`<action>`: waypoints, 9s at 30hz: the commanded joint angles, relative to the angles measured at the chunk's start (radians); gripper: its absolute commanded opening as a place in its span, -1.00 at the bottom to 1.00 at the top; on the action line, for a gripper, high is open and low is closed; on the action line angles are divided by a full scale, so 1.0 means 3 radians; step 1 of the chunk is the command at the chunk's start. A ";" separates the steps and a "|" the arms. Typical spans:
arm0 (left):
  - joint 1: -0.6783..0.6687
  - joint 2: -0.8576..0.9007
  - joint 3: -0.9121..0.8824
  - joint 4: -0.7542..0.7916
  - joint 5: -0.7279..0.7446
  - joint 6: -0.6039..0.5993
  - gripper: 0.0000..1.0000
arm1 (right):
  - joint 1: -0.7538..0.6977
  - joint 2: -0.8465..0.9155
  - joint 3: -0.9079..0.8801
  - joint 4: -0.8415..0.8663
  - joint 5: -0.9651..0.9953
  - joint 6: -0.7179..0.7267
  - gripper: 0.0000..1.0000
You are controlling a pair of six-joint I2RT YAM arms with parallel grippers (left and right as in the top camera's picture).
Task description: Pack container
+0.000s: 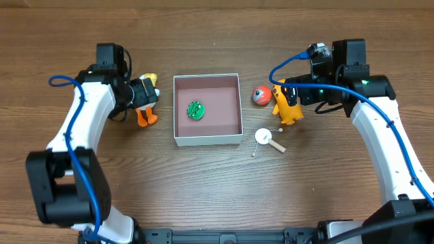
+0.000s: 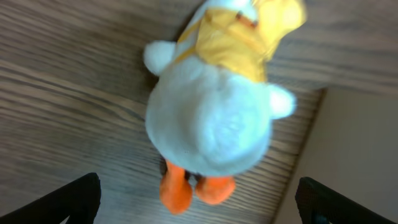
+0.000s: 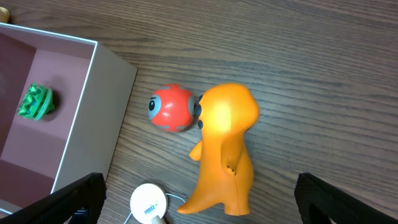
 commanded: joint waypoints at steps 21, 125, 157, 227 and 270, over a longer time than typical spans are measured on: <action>-0.0006 0.0211 0.0936 -0.0959 -0.0014 0.0459 -0.89 | 0.0004 0.0014 0.0046 0.0019 0.0008 -0.0010 1.00; -0.1851 0.0950 0.2356 -0.2124 -0.0314 -0.1165 -0.68 | 0.0004 0.0014 0.0046 0.0019 0.0008 -0.0010 1.00; -0.1550 0.0950 0.1260 -0.1484 -0.0472 -0.1367 -0.45 | 0.0004 0.0014 0.0046 0.0019 0.0008 -0.0010 1.00; -0.1555 0.0721 0.1956 -0.1534 -0.0746 -0.0757 0.61 | 0.0004 0.0014 0.0046 0.0019 0.0009 -0.0010 1.00; -0.1555 0.0720 0.0989 -0.0763 -0.0623 -0.0487 0.03 | 0.0004 0.0014 0.0046 0.0020 0.0008 -0.0010 1.00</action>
